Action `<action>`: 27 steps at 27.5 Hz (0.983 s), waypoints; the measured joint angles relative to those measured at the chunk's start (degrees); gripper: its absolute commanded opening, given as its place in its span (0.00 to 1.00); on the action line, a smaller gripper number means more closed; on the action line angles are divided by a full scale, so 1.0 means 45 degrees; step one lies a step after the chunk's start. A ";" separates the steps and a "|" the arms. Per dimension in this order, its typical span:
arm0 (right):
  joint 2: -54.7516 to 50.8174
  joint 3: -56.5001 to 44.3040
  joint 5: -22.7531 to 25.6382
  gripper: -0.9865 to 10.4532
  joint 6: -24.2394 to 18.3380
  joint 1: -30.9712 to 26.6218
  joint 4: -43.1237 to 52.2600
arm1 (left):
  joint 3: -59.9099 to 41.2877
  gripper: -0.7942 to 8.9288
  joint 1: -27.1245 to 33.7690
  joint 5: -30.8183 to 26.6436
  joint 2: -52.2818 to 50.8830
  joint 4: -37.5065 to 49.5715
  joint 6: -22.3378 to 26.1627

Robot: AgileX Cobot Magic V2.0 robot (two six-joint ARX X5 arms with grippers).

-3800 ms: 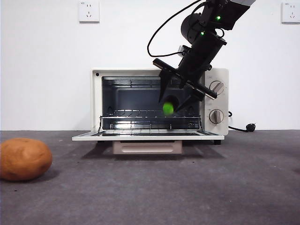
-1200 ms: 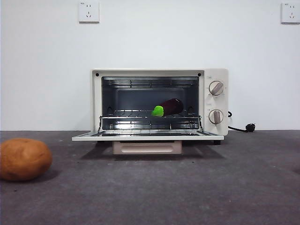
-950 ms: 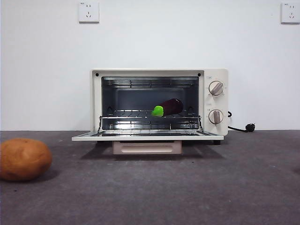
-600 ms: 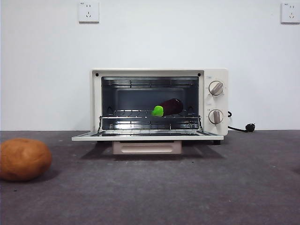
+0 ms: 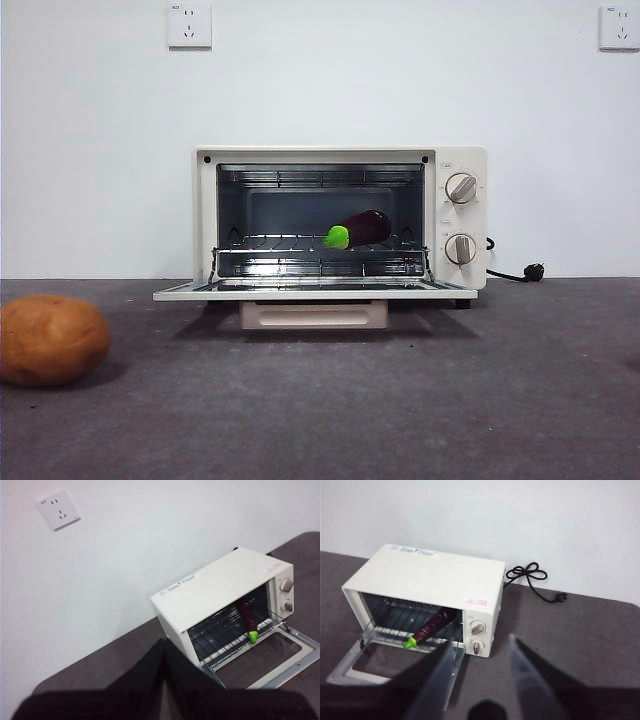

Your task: Take the eggplant from the table,put the eggplant in the oven

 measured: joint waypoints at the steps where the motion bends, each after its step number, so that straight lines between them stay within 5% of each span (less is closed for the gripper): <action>1: -0.0049 0.0000 0.0000 0.08 -0.0087 0.0000 -0.0102 | 0.0000 0.08 0.0000 -0.0005 0.0087 0.0000 0.0015; 19: -0.0520 0.0000 -0.0345 0.08 -0.0369 0.0000 -0.0971 | 0.0000 0.08 0.0549 0.0107 0.1753 0.1273 0.0228; 27: -0.1370 0.0000 -0.0345 0.08 -0.0393 0.0000 -0.1234 | 0.0000 0.08 0.3589 0.3910 0.3128 0.1443 -0.0170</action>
